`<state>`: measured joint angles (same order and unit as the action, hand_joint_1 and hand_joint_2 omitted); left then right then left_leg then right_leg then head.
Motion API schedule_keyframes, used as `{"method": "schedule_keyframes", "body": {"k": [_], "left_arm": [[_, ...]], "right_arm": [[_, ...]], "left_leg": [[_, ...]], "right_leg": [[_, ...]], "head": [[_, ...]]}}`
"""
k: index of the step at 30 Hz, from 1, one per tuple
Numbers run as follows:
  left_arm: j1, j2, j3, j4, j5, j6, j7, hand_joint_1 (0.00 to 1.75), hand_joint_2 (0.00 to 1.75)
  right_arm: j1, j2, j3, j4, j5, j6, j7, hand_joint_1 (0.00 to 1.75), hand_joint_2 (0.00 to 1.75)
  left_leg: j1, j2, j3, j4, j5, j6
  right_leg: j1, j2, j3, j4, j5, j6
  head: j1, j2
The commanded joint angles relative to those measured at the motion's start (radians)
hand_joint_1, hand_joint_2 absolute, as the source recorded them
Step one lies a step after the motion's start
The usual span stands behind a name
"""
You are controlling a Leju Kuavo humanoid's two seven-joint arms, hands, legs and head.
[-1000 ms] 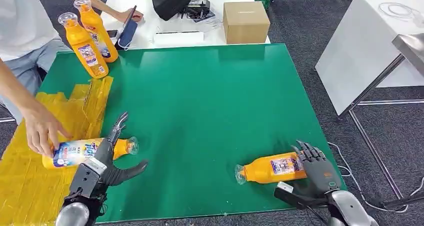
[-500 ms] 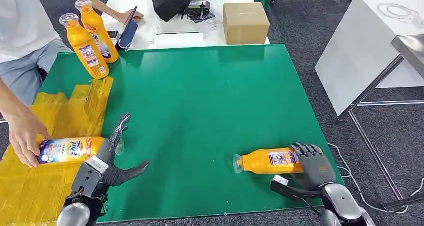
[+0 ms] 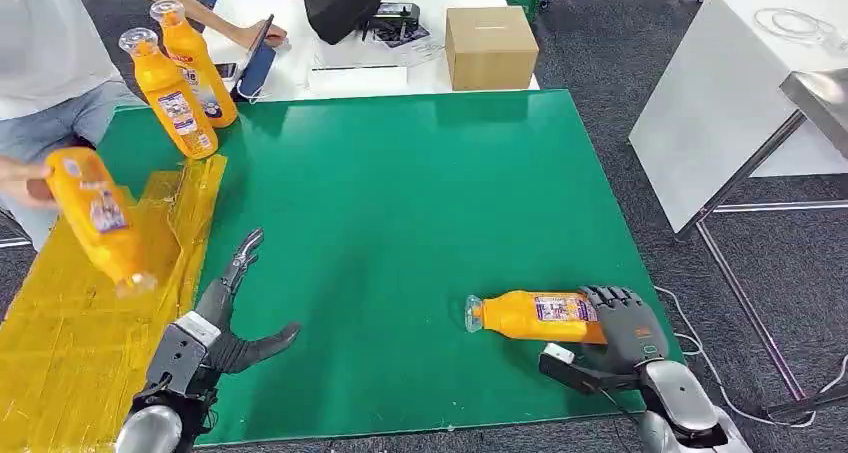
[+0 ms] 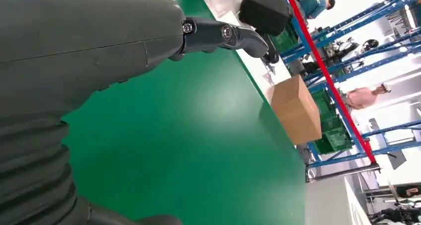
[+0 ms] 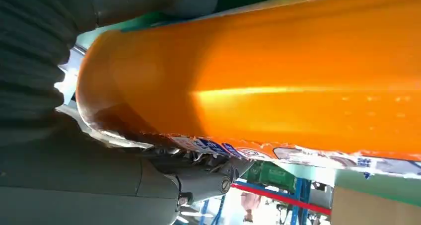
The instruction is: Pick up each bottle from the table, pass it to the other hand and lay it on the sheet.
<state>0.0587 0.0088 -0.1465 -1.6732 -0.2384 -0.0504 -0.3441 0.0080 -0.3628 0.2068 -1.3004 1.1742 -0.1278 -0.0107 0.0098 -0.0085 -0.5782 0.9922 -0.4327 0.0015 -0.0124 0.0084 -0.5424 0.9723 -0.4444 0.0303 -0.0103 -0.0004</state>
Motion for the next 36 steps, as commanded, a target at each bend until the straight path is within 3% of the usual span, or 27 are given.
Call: {"method": "schedule_keyframes", "body": {"k": [1,3,4,5,12,17,22,32,36], "left_arm": [[-0.011,0.001,-0.027,0.045,-0.005,-0.002,0.007,0.0,1.75],[-0.01,0.01,-0.07,0.051,-0.005,-0.042,0.019,0.0,1.75],[-0.012,0.01,-0.093,0.06,0.0,-0.051,0.022,0.0,1.75],[-0.015,0.01,-0.11,0.068,0.001,-0.053,0.023,0.0,1.75],[-0.067,0.014,-0.215,0.128,0.041,-0.039,0.037,0.0,1.75],[-0.118,0.009,-0.282,0.178,0.082,-0.042,0.051,0.0,1.75],[-0.146,0.003,-0.293,0.191,0.131,-0.056,0.054,0.0,1.75],[-0.147,0.005,-0.296,0.191,0.134,-0.057,0.055,0.0,1.75],[-0.172,0.002,-0.305,0.201,0.18,-0.066,0.055,0.0,1.75]], "right_arm": [[0.015,0.052,0.002,0.039,-0.024,-0.071,-0.001,1.75,1.75],[0.014,0.153,-0.079,-0.04,-0.092,-0.254,-0.053,1.75,1.75],[0.008,0.2,-0.101,-0.069,-0.115,-0.289,-0.074,1.75,1.75],[0.009,0.256,-0.129,-0.12,-0.263,-0.358,-0.162,1.75,1.75],[0.03,0.38,-0.161,-0.299,-0.583,-0.425,-0.329,1.75,1.75],[-0.007,0.422,-0.1,-0.262,-0.777,-0.325,-0.403,1.75,1.75],[-0.05,0.442,-0.044,-0.212,-0.867,-0.235,-0.413,1.75,1.75],[-0.053,0.443,-0.041,-0.203,-0.868,-0.236,-0.414,1.75,1.75],[-0.09,0.457,0.027,-0.129,-0.93,-0.122,-0.4,1.75,1.75]], "left_leg": [[0.001,-0.001,0.004,-0.002,0.0,0.0],[0.001,-0.001,0.003,-0.002,0.0,0.0],[0.001,0.0,0.003,-0.002,0.0,0.0],[0.001,0.001,0.004,-0.002,-0.001,0.0],[0.001,-0.002,-0.001,-0.001,0.0,0.0],[0.001,-0.001,-0.001,-0.001,0.0,0.0],[0.001,0.001,-0.002,-0.001,0.0,0.0],[0.001,0.0,-0.003,-0.001,0.0,0.0],[0.001,0.001,-0.002,-0.001,0.0,0.0]], "right_leg": [[0.002,-0.003,0.005,-0.004,0.0,-0.002],[0.001,-0.002,0.004,-0.002,0.0,-0.001],[0.002,-0.001,0.004,-0.003,0.0,-0.002],[0.001,-0.001,0.004,-0.002,0.0,-0.002],[0.0,-0.002,-0.001,0.0,-0.001,-0.001],[0.002,-0.001,0.0,-0.001,-0.001,-0.001],[0.001,0.0,-0.001,0.0,0.0,-0.002],[0.001,0.0,-0.001,0.0,0.0,-0.001],[0.002,0.0,0.0,-0.001,0.0,-0.001]], "head": [[0.0,0.0],[0.0,0.0],[0.0,0.0],[0.0,0.0],[0.0,0.0],[0.0,0.0],[0.0,0.0],[0.0,0.0],[0.0,0.0]]}}
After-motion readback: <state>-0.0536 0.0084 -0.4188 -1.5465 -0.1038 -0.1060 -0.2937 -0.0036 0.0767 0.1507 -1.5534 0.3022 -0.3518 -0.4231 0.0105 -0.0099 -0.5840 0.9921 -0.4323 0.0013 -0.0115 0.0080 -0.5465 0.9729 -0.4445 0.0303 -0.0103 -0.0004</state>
